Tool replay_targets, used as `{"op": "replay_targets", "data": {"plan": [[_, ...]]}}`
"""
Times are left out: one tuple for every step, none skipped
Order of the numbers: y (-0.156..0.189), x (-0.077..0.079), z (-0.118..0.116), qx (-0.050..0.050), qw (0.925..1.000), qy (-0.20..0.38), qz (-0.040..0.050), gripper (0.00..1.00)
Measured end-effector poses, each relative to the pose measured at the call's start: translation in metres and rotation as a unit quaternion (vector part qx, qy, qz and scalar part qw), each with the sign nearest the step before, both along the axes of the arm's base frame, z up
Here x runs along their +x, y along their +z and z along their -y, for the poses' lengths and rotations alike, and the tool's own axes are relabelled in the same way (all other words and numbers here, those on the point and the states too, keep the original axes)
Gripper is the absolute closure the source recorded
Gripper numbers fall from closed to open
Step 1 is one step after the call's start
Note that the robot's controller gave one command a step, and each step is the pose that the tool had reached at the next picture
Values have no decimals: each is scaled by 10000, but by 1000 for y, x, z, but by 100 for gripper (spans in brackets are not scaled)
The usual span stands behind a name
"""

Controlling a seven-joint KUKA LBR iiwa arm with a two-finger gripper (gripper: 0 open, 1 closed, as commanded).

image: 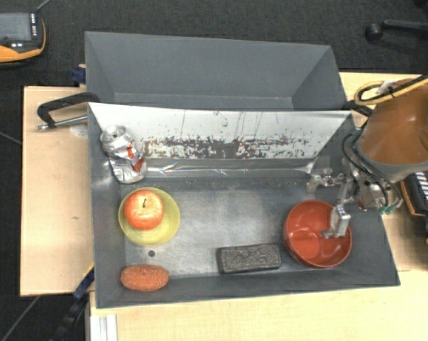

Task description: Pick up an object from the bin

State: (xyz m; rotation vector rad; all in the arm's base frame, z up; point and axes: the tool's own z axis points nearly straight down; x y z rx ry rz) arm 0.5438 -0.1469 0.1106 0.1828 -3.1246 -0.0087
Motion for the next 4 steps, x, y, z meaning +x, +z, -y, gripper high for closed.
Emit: {"op": "replay_targets", "data": {"plan": [[-42, 40, -30, 9, 9997, -260, 18, 0], [-39, 40, -27, -1, 9996, -271, 28, 0], [-38, 41, -27, -5, 9996, -271, 32, 100], [75, 24, -63, -2, 9999, -93, 100, 100]]}}
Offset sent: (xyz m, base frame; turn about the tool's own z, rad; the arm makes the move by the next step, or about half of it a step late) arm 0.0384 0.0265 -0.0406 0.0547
